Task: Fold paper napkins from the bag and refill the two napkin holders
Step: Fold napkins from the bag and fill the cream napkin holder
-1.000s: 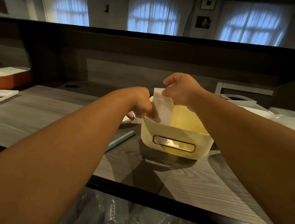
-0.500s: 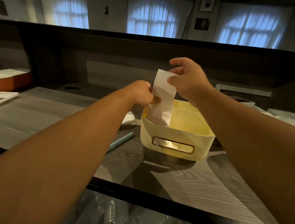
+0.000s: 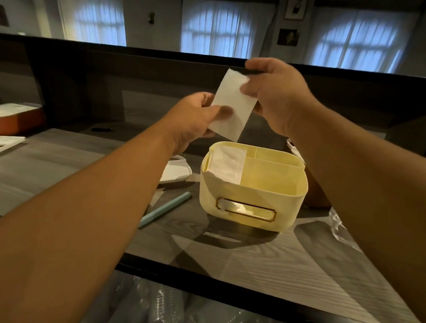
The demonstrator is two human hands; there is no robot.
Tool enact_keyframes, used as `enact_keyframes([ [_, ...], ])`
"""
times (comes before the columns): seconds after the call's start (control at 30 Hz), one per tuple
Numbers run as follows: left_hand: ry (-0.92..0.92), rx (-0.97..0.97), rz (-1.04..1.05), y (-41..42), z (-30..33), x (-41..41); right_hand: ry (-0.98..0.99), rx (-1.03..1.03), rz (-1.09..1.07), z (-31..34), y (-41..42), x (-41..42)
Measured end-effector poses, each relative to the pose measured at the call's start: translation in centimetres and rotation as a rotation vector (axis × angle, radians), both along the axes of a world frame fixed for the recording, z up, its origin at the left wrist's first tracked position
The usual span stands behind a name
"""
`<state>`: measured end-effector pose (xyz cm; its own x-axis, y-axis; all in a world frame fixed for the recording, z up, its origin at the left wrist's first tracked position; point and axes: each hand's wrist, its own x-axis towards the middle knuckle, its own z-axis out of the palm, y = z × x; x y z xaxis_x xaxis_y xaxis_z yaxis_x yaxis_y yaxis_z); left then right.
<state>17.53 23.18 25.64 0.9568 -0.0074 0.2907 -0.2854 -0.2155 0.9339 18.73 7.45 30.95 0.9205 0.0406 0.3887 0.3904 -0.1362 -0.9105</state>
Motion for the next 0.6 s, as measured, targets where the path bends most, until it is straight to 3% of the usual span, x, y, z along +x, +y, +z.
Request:
enact_keyframes([
  [0.1,0.074,0.189,0.067,-0.2,0.0,-0.5,0.047,-0.183,-0.043,-1.6,0.2,0.3],
  [0.3,0.149,0.782,0.095,-0.8,-0.7,-0.8,0.138,-0.579,-0.054,-6.6,0.2,1.9],
  [0.6,0.159,0.965,0.053,-0.4,-0.9,0.1,-0.042,-0.771,-0.051,-7.8,0.5,1.9],
])
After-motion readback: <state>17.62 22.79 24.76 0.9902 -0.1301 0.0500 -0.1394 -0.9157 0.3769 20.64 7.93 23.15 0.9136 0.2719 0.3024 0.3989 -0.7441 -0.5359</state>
